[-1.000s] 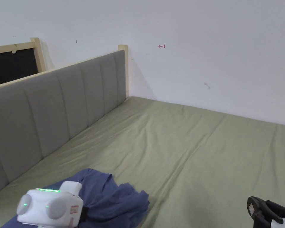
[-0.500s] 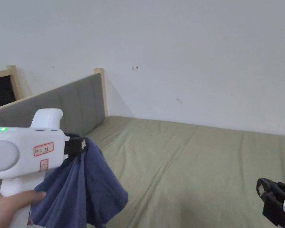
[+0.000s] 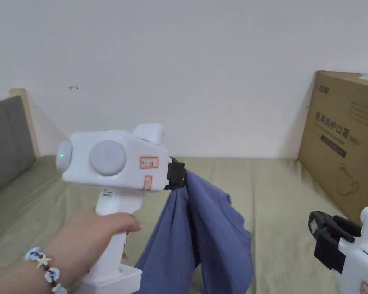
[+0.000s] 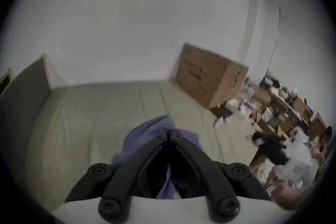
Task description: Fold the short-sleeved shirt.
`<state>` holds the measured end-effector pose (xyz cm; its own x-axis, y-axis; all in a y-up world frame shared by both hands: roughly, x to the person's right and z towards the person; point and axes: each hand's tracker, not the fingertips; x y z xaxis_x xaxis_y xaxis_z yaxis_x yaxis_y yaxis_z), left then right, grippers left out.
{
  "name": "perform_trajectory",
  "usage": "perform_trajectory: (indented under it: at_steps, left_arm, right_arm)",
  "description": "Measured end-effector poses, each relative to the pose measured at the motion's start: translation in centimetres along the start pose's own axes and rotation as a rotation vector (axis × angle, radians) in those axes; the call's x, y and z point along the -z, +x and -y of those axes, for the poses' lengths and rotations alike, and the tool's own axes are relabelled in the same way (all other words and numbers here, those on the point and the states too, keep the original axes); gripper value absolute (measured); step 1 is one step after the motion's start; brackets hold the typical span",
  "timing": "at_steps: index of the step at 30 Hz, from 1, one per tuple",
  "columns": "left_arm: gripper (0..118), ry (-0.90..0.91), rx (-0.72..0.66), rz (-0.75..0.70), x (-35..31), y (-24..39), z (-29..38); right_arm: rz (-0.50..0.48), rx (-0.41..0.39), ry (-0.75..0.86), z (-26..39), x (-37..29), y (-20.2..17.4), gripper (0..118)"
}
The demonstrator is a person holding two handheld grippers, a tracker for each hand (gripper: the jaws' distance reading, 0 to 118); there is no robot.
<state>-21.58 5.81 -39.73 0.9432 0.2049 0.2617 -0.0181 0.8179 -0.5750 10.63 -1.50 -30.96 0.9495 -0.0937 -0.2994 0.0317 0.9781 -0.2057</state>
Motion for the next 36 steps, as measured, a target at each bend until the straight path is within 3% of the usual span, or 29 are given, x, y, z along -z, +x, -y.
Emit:
perform_trajectory:
  at_steps: [3,7,8,10,11,12,17,22,23,26,28,31,36]
  left_arm:
    - [0,-0.183,-0.011,0.006,7.0,1.3,3.3]
    - [3,-0.441,-0.194,0.131,14.8,1.9,8.8]
    - [17,-0.484,-0.254,0.167,16.1,1.8,10.0]
    - [70,-0.539,-0.353,0.186,17.9,1.6,12.3]
    - [90,-0.559,-0.372,0.179,18.4,1.5,13.4]
    - [91,-0.552,-0.369,0.177,18.5,1.4,13.7]
    - [90,-0.443,-0.369,0.203,15.2,-0.4,11.5]
    - [83,-0.053,-0.289,0.17,4.6,-2.6,8.8]
    - [67,0.038,-0.265,0.151,2.2,-2.9,9.0]
    - [0,0.256,-0.183,-0.02,-4.1,-3.7,11.0]
    - [0,0.315,-0.137,-0.223,-6.5,-4.2,12.7]
    - [0,0.304,-0.214,-0.205,-8.2,-6.8,14.4]
    - [0,-0.086,-0.348,-0.315,-4.4,-15.0,15.4]
  right_arm:
    - [0.03,0.021,-0.021,0.7,-0.3,1.7,0]
    - [0.058,0.053,-0.072,2.5,-0.1,3.0,0]
    - [0.062,0.059,-0.087,2.9,0.1,3.3,0]
    - [0.068,0.067,-0.109,3.6,0.2,3.7,0]
    - [0.068,0.07,-0.118,3.9,0.3,3.8,0]
    - [0.069,0.071,-0.124,4.1,0.4,4.0,0]
    - [0.072,0.068,-0.135,4.1,0.7,4.1,0]
    - [0.065,0.077,-0.092,3.2,0.6,3.4,0]
    - [0.068,0.076,-0.08,3.2,0.6,3.2,0]
    - [0.066,0.081,-0.051,3.4,0.4,2.7,0]
    - [0.064,0.086,-0.048,3.6,0.5,2.2,0]
    - [0.051,0.093,-0.078,3.9,1.3,1.6,0]
    - [0.031,0.075,-0.106,4.2,2.2,0.6,0]
